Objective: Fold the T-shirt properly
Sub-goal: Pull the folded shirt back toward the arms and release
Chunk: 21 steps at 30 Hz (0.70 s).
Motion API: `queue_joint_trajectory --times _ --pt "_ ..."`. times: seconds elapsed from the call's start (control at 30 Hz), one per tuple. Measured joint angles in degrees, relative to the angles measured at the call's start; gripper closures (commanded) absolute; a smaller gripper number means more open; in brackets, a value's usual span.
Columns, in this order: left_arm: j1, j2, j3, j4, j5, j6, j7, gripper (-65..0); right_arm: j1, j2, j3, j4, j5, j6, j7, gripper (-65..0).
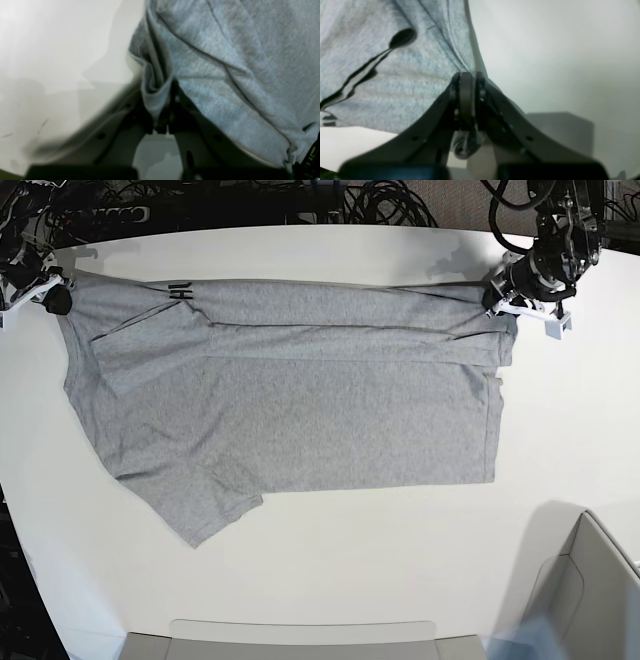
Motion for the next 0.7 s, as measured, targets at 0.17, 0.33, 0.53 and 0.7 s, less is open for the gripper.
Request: queue_joint_trajectory --times 0.17,0.33,0.53,0.7 --pt "2.36 -0.81 0.00 0.55 -0.55 -0.33 -0.22 -1.0 -1.38 0.55 -0.13 0.22 0.63 -0.02 0.09 0.0" --pt "4.79 -0.81 0.00 0.81 -0.98 -0.72 -1.33 -1.0 -2.75 0.61 -0.09 0.31 0.83 0.00 0.74 0.0" --pt "6.91 -1.33 0.00 0.96 -1.05 -0.79 -1.49 -1.0 -2.78 0.61 -0.07 0.31 0.76 -0.02 0.74 0.0" --pt "8.24 -2.05 0.00 1.07 -1.57 -1.14 -1.70 -1.1 -3.39 0.52 -0.07 1.40 0.61 0.00 0.42 0.0"
